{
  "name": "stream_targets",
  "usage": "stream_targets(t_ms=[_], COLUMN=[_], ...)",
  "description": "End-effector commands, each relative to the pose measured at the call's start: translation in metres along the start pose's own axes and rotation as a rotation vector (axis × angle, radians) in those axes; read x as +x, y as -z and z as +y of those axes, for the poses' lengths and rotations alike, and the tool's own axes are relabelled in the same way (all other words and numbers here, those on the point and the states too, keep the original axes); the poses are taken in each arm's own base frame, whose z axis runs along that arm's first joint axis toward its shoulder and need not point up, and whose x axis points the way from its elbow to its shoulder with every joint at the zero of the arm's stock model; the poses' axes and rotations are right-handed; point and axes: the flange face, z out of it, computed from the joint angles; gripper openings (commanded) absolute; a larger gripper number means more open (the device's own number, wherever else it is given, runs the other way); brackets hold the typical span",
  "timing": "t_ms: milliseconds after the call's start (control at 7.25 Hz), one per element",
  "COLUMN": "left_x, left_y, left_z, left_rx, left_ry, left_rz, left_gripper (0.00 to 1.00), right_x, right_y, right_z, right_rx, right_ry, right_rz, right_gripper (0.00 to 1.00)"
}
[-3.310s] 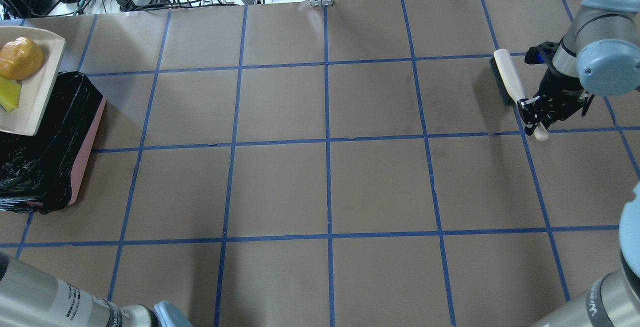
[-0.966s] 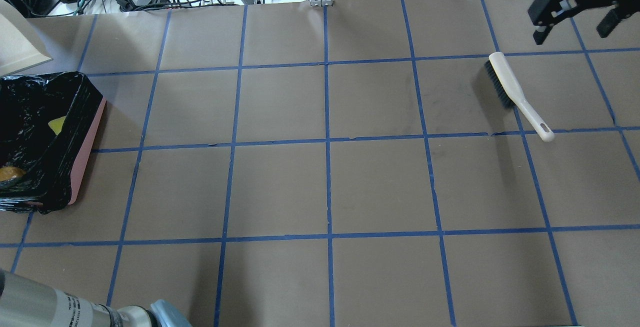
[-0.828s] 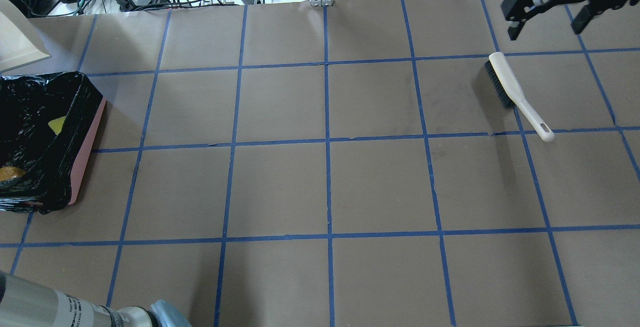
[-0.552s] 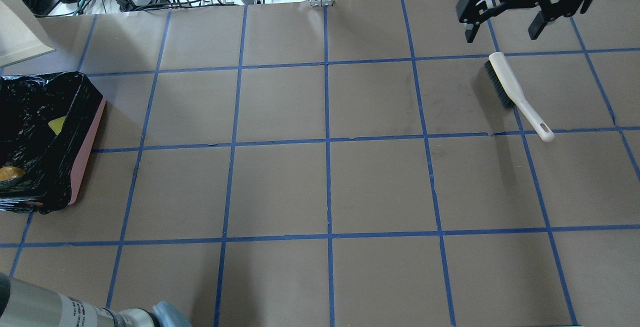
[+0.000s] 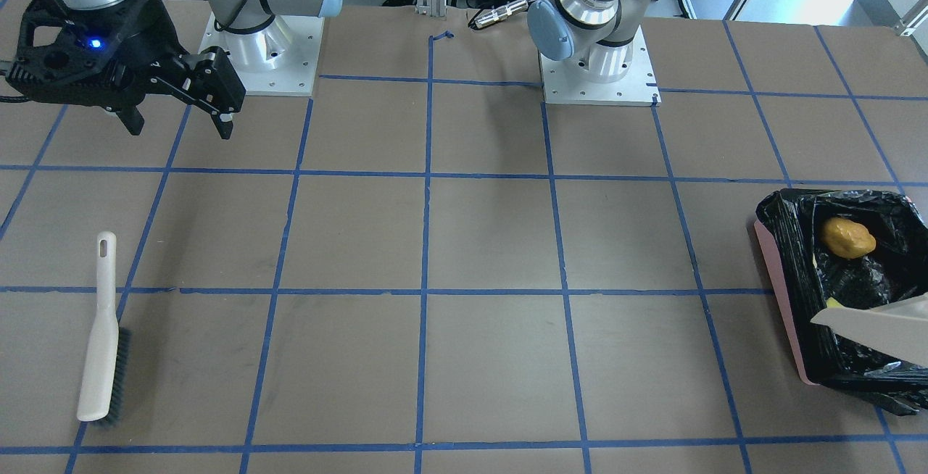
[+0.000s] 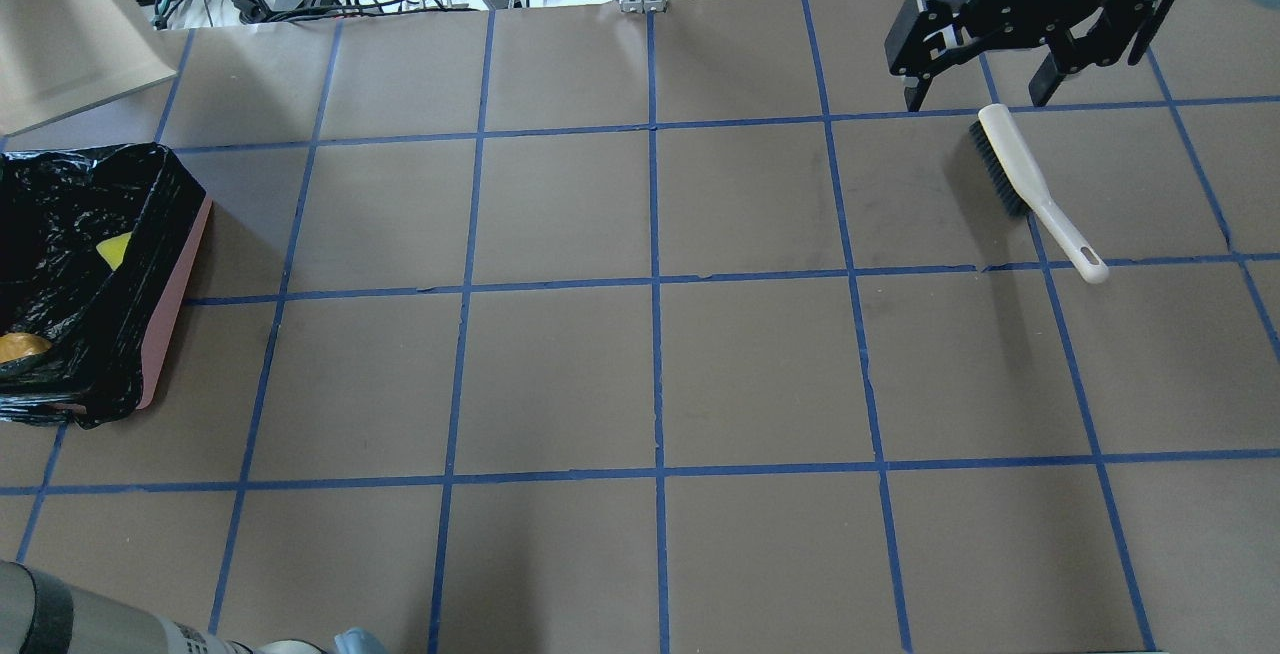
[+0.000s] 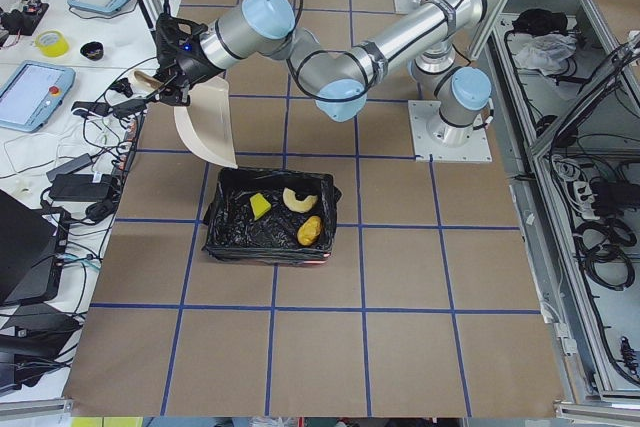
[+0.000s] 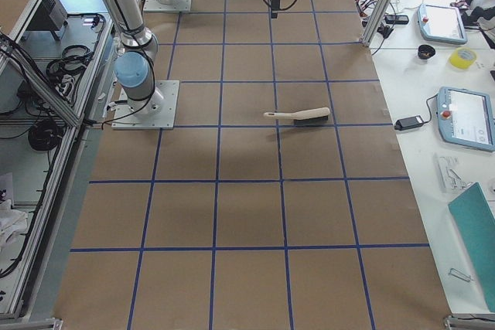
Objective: Sweep and dump trash into bin
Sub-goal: 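Lower the dustpan back onto the table with the left gripper while the right rises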
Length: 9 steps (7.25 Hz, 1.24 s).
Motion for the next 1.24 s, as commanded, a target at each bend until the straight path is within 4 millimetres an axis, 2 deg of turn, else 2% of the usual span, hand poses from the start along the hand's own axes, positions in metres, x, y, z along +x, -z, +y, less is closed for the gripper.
stream_targets(t_ms=[0, 414, 690, 966, 1103], left_x=[0.057, 0.148, 0.158, 0.175, 0.170], left_y=[-0.023, -0.050, -0.073, -0.105, -0.122], left_z=[0.038, 0.096, 0.134, 0.196, 0.218], left_rx=[-0.040, -0.081, -0.187, -0.333, -0.377], left_ry=[0.155, 0.481, 0.831, 0.990, 0.995], left_rz=[-0.180, -0.364, -0.488, -0.671, -0.727], left_gripper=[0.03, 0.05, 0.05, 0.05, 0.04], right_x=[0.000, -0.001, -0.002, -0.002, -0.001], right_y=[0.002, 0.000, 0.001, 0.000, -0.001], right_z=[-0.002, -0.005, -0.006, -0.006, -0.006], right_rx=[0.021, 0.048, 0.056, 0.054, 0.051], right_ry=[-0.004, 0.002, 0.001, 0.001, 0.000], right_rz=[-0.002, -0.006, -0.021, -0.020, -0.020], right_gripper=[1.00, 1.00, 1.00, 1.00, 1.00])
